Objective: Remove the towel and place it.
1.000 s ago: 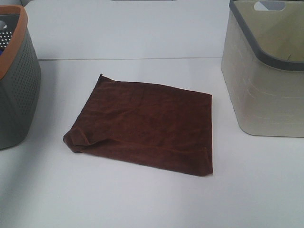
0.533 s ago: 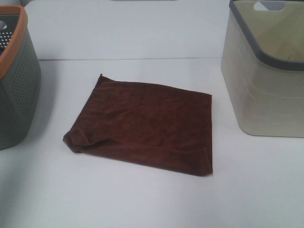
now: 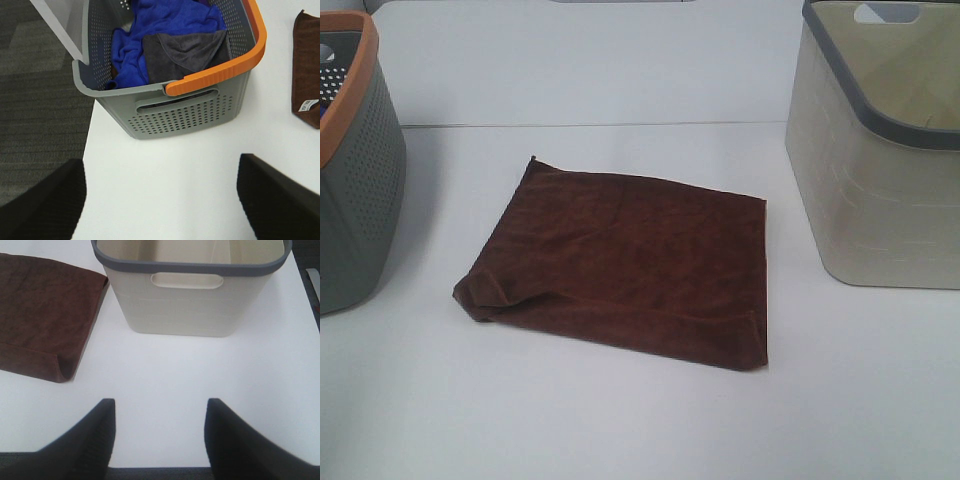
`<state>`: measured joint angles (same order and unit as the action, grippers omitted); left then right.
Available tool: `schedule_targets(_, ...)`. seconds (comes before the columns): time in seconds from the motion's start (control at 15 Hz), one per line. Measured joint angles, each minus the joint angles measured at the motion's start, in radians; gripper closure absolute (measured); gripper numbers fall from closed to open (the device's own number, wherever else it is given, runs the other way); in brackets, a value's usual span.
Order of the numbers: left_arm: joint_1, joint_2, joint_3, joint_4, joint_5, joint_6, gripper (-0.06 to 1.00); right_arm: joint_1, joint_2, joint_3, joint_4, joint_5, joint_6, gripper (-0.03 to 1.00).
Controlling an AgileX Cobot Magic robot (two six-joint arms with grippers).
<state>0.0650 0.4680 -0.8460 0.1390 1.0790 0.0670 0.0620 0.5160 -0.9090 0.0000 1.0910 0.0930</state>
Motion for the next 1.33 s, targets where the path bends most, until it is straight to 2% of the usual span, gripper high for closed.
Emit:
schedule_targets(0.2, 0.000, -0.142, 0.083, 0.000, -0.027, 0.024, 0.16, 0.000, -0.162, 0.125, 0.000, 0.000, -0.005, 0.51)
schedule_targets(0.27, -0.019, -0.196, 0.125, 0.002, -0.019, 0.066, 0.16, 0.000, -0.255, 0.212, 0.000, 0.000, -0.006, 0.51)
schedule_targets(0.47, -0.109, -0.206, 0.134, 0.005, -0.015, 0.075, 0.16, 0.000, -0.383, 0.310, 0.000, 0.000, -0.046, 0.51)
schedule_targets(0.73, -0.117, -0.244, 0.191, 0.006, -0.019, 0.058, 0.16, 0.000, -0.520, 0.361, 0.000, 0.000, -0.063, 0.51)
schedule_targets(1.13, -0.117, -0.468, 0.322, 0.012, -0.014, -0.067, 0.16, 0.000, -0.520, 0.363, 0.000, 0.000, -0.093, 0.51)
schedule_targets(1.33, -0.117, -0.473, 0.336, -0.007, -0.017, -0.067, 0.16, 0.000, -0.520, 0.392, -0.005, -0.015, -0.101, 0.51)
